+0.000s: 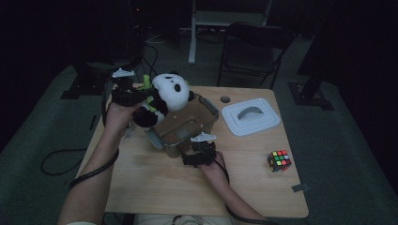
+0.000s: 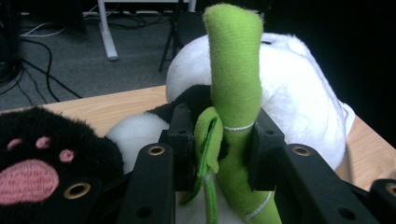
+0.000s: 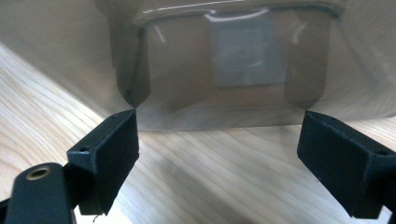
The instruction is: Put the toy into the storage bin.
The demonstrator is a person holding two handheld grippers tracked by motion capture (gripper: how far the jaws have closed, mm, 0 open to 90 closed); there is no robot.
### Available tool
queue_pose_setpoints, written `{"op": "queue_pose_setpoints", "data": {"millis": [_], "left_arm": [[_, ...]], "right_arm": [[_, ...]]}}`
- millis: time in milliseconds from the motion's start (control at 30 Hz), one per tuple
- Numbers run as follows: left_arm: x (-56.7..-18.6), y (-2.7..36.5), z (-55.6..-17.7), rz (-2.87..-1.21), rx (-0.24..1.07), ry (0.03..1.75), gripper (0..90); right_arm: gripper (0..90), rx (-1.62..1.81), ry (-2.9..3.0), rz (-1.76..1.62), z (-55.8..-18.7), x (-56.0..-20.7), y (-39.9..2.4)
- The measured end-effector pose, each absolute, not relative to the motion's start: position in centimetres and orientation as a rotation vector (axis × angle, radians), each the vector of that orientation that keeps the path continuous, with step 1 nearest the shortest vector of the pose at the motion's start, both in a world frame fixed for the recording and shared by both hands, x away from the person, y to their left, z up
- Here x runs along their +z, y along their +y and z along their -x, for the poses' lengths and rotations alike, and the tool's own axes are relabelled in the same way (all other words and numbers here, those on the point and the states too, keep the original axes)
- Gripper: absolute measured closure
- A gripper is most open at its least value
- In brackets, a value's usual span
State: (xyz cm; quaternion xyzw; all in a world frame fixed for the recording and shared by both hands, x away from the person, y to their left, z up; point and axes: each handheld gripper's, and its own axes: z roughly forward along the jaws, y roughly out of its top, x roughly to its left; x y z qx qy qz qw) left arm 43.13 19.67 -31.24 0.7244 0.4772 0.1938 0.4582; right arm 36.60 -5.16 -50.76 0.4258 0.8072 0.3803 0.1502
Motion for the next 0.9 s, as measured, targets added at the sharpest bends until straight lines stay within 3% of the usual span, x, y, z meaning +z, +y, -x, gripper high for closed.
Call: {"op": "queue_pose_setpoints", "data": {"millis": [333, 900], "left_arm": [[-32.8, 15.0, -44.7, -1.853, 0.41, 1.155, 68.9], [-35.2, 13.4, -43.8, -1.971, 0.427, 1.13, 68.5]], "right_arm": [[12.6, 1.139, 2.32, -1.236, -37.4, -51.0, -3.9], [12.6, 1.174, 2.326, -1.221, -37.1, -50.8, -5.0]]}}
